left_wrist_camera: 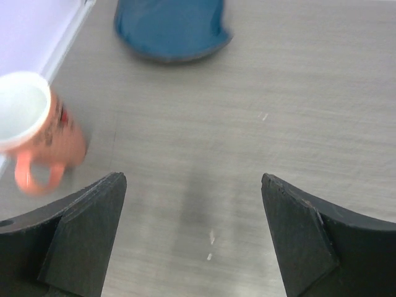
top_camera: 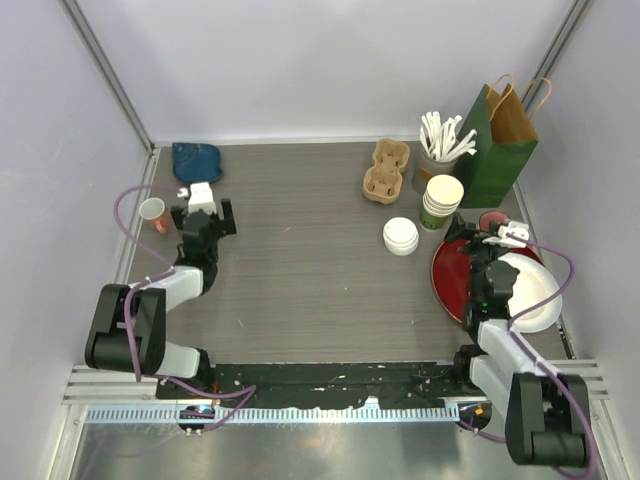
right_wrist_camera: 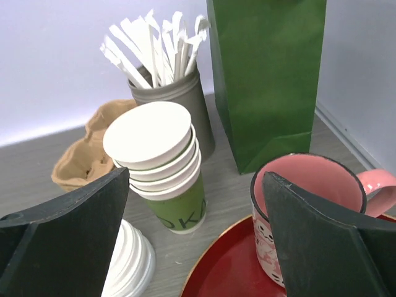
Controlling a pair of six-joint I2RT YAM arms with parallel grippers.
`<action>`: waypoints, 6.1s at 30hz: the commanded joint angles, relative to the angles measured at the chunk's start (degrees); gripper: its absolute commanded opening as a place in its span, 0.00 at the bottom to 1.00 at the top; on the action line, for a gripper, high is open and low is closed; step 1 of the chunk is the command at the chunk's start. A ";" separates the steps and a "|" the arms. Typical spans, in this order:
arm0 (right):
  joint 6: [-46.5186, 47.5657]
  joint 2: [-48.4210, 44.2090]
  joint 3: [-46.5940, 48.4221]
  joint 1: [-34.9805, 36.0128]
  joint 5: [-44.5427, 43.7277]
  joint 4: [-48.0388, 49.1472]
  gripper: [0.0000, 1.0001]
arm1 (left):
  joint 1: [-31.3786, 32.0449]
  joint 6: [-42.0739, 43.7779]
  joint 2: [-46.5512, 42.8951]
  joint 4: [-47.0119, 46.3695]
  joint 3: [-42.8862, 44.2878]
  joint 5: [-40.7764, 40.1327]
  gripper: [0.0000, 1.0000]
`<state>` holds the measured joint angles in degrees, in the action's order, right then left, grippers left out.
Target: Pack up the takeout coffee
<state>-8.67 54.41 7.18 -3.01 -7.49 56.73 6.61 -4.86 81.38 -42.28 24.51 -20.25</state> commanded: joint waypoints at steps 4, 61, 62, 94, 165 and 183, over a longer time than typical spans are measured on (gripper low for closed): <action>-3.38 -14.24 8.36 -0.07 1.06 -20.67 0.91 | -0.11 8.73 -6.76 30.36 14.59 12.94 0.93; 14.90 43.41 95.12 16.80 -10.79 -112.45 0.01 | -0.02 11.89 -3.42 90.18 53.45 37.04 0.98; 14.99 43.32 95.30 17.07 -11.67 -112.37 0.01 | 0.07 11.98 -3.43 90.18 53.45 37.30 0.98; 36.79 55.62 104.26 50.81 5.63 -103.84 0.01 | -2.48 8.91 -3.16 87.55 52.48 24.30 1.00; 13.76 49.73 89.32 14.26 -3.85 -104.37 0.30 | -3.89 10.22 -1.93 88.69 50.98 27.55 1.00; 14.20 48.51 89.50 14.26 -4.99 -105.33 0.10 | -3.80 10.40 -2.02 88.78 50.90 27.72 1.00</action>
<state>5.56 104.99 94.30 11.51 -11.68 -48.90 3.22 4.97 79.75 46.72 75.59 6.28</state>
